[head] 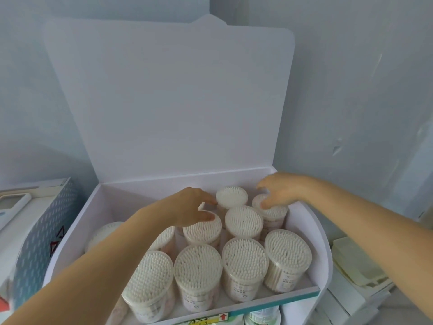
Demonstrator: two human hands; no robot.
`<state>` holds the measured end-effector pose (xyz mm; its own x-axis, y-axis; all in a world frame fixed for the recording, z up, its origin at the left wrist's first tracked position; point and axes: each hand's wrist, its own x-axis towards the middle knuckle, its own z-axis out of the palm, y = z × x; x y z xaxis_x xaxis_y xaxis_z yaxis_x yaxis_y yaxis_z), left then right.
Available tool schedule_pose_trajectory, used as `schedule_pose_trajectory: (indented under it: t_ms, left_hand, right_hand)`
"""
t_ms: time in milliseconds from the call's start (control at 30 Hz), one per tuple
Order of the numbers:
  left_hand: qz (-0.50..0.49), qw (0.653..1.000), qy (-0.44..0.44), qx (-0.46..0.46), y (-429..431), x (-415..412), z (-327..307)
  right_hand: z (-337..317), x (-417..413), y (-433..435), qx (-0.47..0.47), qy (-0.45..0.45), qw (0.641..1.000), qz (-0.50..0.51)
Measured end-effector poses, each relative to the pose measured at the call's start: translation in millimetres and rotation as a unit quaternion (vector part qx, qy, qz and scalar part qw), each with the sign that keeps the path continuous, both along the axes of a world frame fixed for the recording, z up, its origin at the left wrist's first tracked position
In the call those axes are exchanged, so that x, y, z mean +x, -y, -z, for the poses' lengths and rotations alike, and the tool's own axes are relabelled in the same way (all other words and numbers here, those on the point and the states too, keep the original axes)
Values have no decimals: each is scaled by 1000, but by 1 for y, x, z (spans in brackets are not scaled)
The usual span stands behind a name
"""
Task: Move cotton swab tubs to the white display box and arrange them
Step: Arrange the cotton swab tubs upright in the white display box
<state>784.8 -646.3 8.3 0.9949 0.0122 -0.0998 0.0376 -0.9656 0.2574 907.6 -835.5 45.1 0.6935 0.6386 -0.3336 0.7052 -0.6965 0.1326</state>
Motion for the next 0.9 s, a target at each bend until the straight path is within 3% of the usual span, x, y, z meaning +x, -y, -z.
schedule_pose_trajectory:
  t_ms: [233,400,733,833,900]
  left_hand:
    - [-9,1000,-18,3,3,-7,8]
    - [-43,999,9,-11,0,-24,1]
    - [-125,992,3,-21,-4,-50,1]
    - [-132,991,3,-16,-3,-53,-1]
    - [-135,991,7,-21,0,-54,-2]
  right_hand:
    - [15,-4,-8,-80,-22,996,-13]
    - [16,-3,-7,-77,36,995,-47]
    - [-4,-6,-3,-150,-37,983,-100]
    - [-6,1,-9,-117,-68,988,-78]
    - [-1,8,-17,-28,-53,997,-58]
